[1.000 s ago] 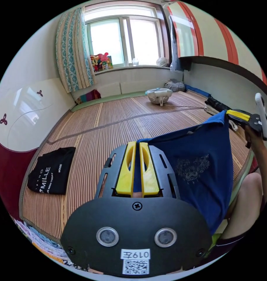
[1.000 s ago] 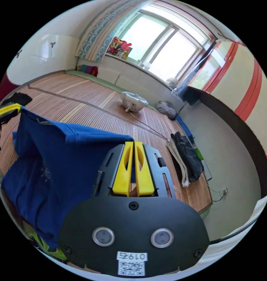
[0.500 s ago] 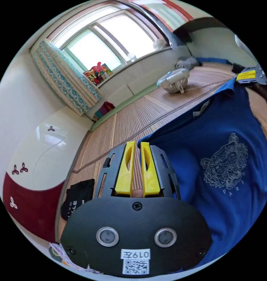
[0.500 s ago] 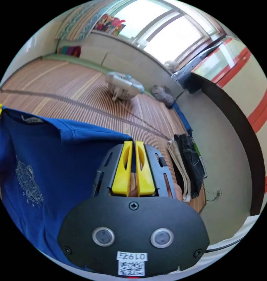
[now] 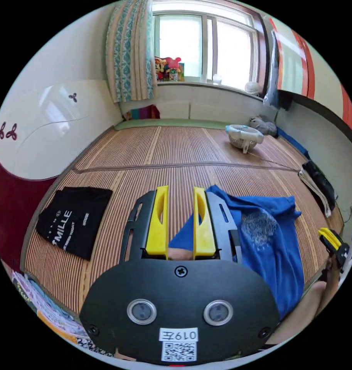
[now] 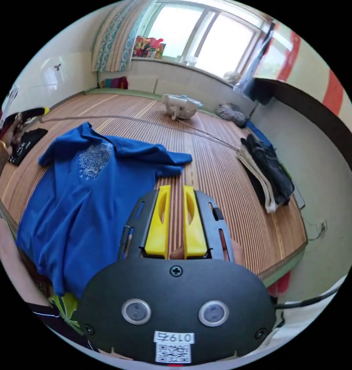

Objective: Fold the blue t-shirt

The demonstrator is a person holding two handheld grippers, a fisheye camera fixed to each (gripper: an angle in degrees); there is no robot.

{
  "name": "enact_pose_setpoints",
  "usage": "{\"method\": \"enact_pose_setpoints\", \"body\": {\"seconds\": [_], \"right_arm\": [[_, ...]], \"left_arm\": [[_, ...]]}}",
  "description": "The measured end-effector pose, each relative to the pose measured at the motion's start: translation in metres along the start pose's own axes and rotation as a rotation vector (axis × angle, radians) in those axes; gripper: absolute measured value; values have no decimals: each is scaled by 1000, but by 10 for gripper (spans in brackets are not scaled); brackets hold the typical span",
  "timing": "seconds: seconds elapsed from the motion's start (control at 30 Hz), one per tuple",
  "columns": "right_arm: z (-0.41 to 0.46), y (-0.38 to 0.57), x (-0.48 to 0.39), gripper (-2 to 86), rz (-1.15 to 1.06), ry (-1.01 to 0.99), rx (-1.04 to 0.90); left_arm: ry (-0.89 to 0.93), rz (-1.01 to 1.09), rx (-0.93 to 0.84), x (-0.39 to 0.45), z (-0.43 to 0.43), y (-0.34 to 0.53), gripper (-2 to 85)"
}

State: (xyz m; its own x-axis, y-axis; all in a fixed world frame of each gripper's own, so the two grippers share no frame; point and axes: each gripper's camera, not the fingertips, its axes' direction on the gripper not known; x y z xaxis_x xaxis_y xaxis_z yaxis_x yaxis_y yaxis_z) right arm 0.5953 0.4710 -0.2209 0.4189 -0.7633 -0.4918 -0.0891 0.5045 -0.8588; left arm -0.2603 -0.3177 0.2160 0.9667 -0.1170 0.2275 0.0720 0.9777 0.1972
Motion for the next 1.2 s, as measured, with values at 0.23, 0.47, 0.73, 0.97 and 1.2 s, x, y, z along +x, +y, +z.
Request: {"method": "enact_pose_setpoints", "body": {"seconds": [0.23, 0.47, 0.73, 0.97, 1.2], "right_arm": [[-25, 100, 16, 48, -42, -222, -52], [-28, 146, 26, 88, 20, -426, -281], [-21, 176, -21, 26, -28, -312, -326], [-90, 165, -22, -7, -94, -179, -254], [-147, 129, -34, 34, -166, 89, -275]], "left_arm": [[202, -34, -199, -9, -44, 165, 40], [309, -299, -383, -65, -33, 230, 18], [204, -186, -467, -47, 2, 230, 10], [103, 0, -472, -38, -32, 207, 10], [44, 146, -577, -40, -60, 207, 13]]}}
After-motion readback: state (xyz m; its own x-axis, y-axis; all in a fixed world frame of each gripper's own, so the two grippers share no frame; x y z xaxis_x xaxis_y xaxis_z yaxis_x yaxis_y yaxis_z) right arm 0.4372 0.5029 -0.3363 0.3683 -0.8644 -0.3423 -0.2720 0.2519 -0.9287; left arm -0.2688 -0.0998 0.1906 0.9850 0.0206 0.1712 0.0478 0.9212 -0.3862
